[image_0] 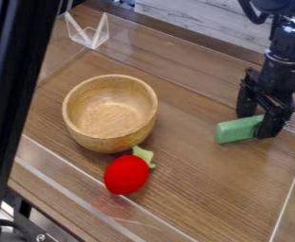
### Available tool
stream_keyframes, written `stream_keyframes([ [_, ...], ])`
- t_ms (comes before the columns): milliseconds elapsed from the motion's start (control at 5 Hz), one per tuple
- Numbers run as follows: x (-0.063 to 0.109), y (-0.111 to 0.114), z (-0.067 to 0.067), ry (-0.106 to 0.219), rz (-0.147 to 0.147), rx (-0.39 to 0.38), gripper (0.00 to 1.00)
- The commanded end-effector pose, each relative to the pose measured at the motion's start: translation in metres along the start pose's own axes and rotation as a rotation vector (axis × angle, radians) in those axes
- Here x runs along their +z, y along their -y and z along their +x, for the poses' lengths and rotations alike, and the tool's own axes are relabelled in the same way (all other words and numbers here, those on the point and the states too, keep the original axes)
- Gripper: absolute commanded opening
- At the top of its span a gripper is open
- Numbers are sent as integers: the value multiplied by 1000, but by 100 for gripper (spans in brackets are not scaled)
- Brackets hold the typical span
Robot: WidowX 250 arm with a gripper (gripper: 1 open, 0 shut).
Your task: Put the green block in the brown bowl
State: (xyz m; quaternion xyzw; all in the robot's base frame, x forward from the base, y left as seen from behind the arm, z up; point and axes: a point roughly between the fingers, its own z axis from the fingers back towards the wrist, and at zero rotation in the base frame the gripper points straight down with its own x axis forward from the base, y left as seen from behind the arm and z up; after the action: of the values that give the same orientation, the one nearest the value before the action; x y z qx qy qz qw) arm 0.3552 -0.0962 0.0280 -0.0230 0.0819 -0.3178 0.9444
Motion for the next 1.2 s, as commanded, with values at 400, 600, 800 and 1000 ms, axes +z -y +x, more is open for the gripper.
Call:
stream_keyframes([
  [400, 77, 25, -17, 79, 92, 64, 0],
  [600, 93, 8, -61, 96, 104, 171, 0],
  [800, 104, -13, -98, 105, 118, 293, 0],
  [1000, 108, -34, -134, 102, 122, 404, 0],
])
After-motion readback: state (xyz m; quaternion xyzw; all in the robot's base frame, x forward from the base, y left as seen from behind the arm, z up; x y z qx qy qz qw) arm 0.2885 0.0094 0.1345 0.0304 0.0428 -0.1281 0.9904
